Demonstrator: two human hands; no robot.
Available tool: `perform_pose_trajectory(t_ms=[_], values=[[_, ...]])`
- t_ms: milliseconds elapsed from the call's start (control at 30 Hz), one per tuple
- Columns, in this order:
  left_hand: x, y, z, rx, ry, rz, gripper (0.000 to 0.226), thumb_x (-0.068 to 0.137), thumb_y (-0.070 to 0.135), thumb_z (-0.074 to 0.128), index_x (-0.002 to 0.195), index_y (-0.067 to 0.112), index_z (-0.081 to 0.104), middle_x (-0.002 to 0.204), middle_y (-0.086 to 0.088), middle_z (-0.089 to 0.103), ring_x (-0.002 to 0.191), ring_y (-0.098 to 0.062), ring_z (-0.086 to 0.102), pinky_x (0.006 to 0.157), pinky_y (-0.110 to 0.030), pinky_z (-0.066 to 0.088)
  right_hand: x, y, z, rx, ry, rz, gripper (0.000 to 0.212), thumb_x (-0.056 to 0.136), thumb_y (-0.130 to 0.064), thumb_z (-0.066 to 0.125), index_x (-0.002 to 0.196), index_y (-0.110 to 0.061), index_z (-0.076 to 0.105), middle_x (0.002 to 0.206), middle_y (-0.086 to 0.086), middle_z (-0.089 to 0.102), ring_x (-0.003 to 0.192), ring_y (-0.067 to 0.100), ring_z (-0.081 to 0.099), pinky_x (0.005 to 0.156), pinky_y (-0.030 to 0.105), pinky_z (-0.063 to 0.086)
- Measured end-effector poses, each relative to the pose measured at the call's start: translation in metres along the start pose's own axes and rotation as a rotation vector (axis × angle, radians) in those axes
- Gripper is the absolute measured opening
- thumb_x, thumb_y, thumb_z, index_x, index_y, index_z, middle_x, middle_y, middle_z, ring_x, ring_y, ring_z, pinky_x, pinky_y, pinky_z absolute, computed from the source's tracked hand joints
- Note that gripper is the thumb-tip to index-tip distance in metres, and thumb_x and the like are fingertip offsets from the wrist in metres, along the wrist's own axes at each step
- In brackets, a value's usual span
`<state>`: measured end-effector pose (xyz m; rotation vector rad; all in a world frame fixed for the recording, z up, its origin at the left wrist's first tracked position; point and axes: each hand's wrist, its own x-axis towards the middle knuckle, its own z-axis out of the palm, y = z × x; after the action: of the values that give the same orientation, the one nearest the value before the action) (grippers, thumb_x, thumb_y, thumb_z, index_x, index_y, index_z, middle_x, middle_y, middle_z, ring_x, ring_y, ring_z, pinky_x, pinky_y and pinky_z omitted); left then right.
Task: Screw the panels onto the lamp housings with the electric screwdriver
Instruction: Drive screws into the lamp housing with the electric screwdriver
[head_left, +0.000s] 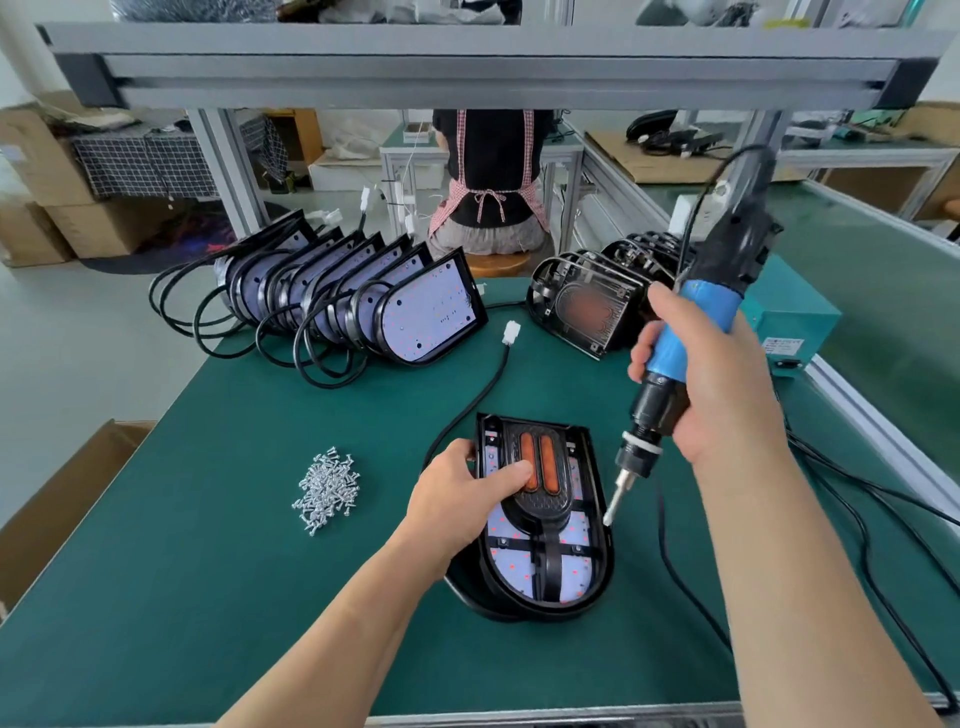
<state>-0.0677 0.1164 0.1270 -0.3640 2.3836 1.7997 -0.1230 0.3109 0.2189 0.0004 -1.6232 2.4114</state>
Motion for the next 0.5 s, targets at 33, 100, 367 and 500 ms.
perform_pose_trajectory(t_ms=[33,100,367,500], values=[[0.0,0.0,0.0,-0.005,0.0,0.001,0.063,0.054,0.065,0.074,0.101,0.024,0.066,0.098,0.005,0.076,0.096,-0.022,0.071,0.093,-0.049,0.055,0.004,0.004,-0.009,-0.029,0.034,0.049,0.021,0.091,-0.022,0.073,0.091,-0.015,0.054,0.057,0.0,0.056,0.047,0.015,0.054,0.048,0.025,0.047],[-0.001,0.001,0.0,-0.008,0.005,0.006,0.066,0.053,0.066,0.073,0.103,0.022,0.066,0.101,0.003,0.075,0.098,-0.023,0.071,0.093,-0.048,0.054,0.012,0.014,-0.027,-0.093,0.076,0.15,0.022,0.091,-0.028,0.075,0.088,-0.017,0.055,0.058,0.001,0.058,0.046,0.014,0.057,0.047,0.024,0.05],[-0.001,-0.001,-0.001,0.01,0.014,-0.002,0.06,0.058,0.063,0.074,0.102,0.022,0.068,0.098,0.004,0.076,0.094,-0.021,0.072,0.091,-0.048,0.056,0.023,0.069,-0.065,-0.22,0.158,0.411,0.049,0.087,-0.032,0.08,0.118,-0.003,0.054,0.086,0.016,0.063,0.049,0.016,0.064,0.047,0.028,0.054],[0.0,-0.001,-0.002,0.039,0.033,0.004,0.057,0.061,0.062,0.073,0.103,0.023,0.069,0.097,0.006,0.076,0.094,-0.019,0.072,0.092,-0.046,0.056,0.025,0.082,-0.064,-0.282,0.191,0.401,0.053,0.09,-0.022,0.077,0.128,0.001,0.046,0.096,0.018,0.062,0.055,0.018,0.069,0.049,0.03,0.057]])
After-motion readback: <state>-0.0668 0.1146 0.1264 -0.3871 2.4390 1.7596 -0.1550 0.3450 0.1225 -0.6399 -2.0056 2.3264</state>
